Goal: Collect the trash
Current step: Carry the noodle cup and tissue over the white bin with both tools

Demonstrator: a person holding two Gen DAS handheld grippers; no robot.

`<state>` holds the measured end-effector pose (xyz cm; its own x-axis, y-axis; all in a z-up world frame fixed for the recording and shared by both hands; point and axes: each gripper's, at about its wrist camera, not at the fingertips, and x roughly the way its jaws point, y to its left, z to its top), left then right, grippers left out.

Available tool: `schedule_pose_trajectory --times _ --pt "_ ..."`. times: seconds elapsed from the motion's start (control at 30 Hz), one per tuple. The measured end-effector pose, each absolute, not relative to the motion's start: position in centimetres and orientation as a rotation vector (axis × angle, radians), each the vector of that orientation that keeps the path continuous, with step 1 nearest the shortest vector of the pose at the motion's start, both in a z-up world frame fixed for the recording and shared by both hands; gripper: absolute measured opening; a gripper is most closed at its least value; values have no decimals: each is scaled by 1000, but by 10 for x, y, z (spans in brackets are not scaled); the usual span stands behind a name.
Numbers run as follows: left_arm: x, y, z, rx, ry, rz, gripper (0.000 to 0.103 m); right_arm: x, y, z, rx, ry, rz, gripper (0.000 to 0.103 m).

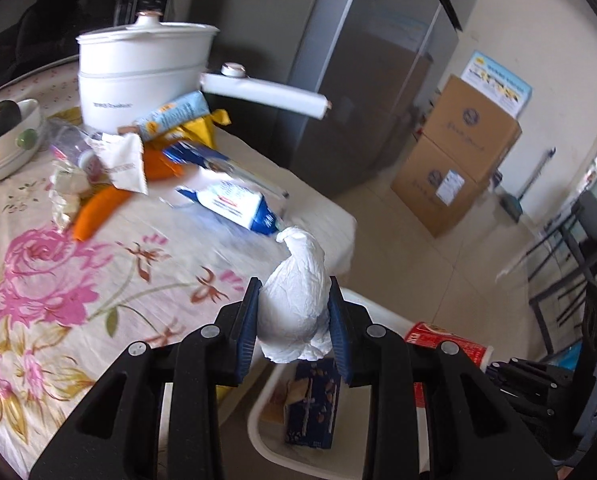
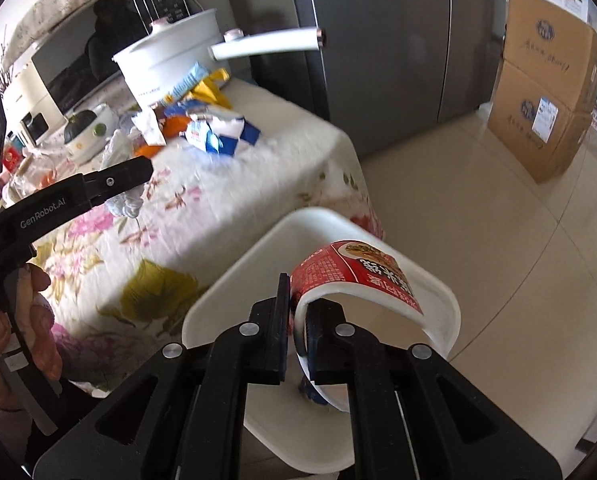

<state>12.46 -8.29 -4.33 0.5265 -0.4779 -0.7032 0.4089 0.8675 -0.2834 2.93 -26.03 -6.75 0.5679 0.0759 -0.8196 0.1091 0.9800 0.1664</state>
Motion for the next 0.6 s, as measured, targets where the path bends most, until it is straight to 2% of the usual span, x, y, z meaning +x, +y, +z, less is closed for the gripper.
schedule_pose_trajectory --times 0.07,0.13,0.27,0.37,0.6 --pt "123 -87 -48 -80 884 -541 32 28 -263 -67 222 968 -32 19" --pt "120 -90 -51 -72 891 -546 32 26 -265 -64 228 949 -50 42" --pt "116 -99 -54 -49 903 -565 32 25 -268 -61 224 932 -69 48" --pt "113 -106 -55 -37 905 -576 32 22 -272 -57 203 903 -127 59" --pt "106 -123 -57 -8 915 -607 33 13 -299 -45 172 784 -358 91"
